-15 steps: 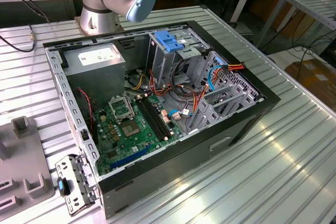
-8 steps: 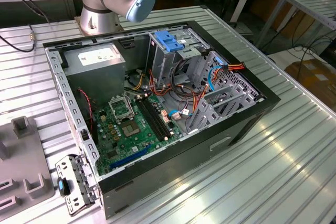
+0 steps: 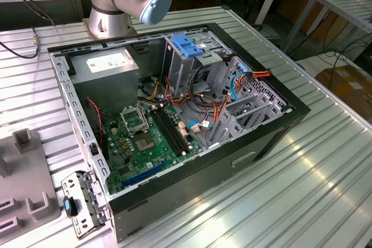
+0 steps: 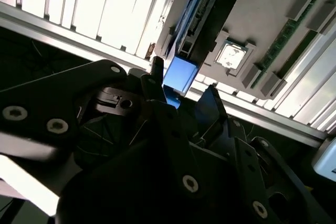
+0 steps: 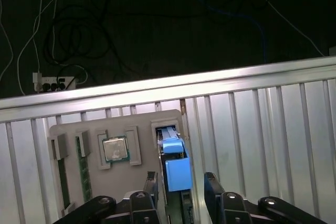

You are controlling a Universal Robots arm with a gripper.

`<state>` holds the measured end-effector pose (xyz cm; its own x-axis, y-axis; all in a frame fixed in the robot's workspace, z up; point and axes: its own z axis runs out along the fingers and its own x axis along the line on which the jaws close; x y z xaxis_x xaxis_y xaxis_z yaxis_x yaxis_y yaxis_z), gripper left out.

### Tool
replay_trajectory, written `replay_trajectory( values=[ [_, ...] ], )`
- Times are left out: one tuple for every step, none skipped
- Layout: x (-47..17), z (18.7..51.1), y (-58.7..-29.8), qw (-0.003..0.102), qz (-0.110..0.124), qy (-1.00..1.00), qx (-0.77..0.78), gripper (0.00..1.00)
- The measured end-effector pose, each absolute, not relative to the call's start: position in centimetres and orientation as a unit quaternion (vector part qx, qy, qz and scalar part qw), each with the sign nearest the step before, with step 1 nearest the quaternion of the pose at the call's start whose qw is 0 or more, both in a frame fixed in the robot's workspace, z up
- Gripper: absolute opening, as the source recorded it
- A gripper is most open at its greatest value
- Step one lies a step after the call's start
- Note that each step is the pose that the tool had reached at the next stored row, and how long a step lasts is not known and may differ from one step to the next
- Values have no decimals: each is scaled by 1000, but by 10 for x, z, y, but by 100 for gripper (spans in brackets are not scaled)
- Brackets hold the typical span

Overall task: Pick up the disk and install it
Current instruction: 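Pick up the disk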

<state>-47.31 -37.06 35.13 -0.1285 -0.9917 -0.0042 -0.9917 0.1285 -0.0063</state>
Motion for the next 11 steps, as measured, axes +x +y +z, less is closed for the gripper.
replay_trajectory(
  values=[
    [-474, 350, -371, 4, -1, 750, -662, 46],
    [-476, 348, -371, 4, -1, 748, -664, 53],
    [-477, 346, -371, 4, -1, 746, -666, 53],
    [-478, 342, -371, 4, -1, 740, -673, 53],
    [-478, 340, -371, 4, -1, 736, -677, 53],
    [-479, 338, -371, 4, -1, 733, -680, 53],
    [-479, 336, -371, 4, -1, 730, -684, 53],
    [-479, 335, -371, 3, -1, 728, -686, 53],
    [-479, 334, -370, 3, -2, 727, -686, 53],
    [-479, 332, -370, 2, -2, 727, -687, 53],
    [-479, 329, -370, 1, -3, 727, -687, 53]
  ],
)
